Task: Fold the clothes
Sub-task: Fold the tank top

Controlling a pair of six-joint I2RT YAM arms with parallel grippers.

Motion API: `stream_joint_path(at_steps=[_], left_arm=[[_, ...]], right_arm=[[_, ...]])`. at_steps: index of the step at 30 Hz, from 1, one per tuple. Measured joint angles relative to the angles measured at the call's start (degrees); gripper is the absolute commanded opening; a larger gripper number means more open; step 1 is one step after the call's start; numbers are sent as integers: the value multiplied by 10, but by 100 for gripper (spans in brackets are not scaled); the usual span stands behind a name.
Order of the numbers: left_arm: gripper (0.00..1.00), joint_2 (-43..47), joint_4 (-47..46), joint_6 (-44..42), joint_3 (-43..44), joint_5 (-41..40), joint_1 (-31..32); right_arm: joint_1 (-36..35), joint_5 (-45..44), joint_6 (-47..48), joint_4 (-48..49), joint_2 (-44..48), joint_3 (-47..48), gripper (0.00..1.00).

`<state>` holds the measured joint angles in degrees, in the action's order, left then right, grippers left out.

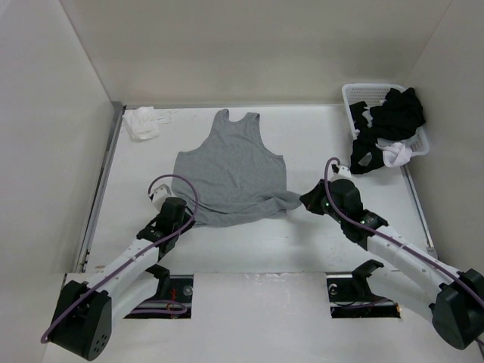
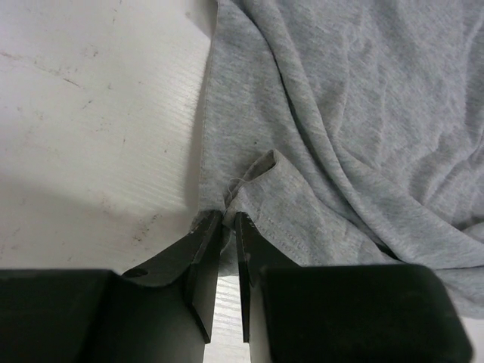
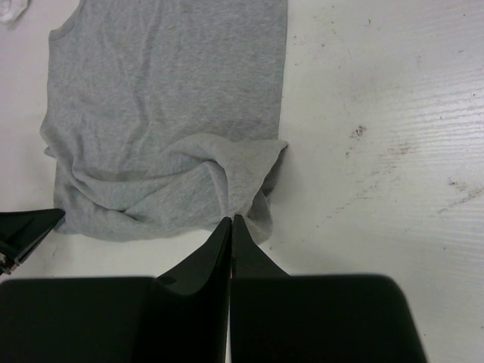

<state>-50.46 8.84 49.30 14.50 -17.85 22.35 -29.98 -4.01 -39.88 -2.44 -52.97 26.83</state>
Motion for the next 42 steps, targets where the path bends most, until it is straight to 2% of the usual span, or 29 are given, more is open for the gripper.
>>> stream_joint_path(at_steps=[5,17,20,24,33,42], left_arm=[[19,12,6,-1,3,0,3],[16,-7,5,-4,8,1,3],[20,-8,5,-11,15,-3,6],[21,-8,8,-18,23,-22,7],[19,-43,-1,-28,24,-30,11],[12,-38,0,-30,24,-30,15]], right_arm=[[-2,0,0,1,0,0,0],[-3,0,0,2,0,0,0],[-6,0,0,2,0,0,0],[-8,0,0,2,0,0,0],[-8,0,0,3,0,0,0],[-9,0,0,3,0,0,0]])
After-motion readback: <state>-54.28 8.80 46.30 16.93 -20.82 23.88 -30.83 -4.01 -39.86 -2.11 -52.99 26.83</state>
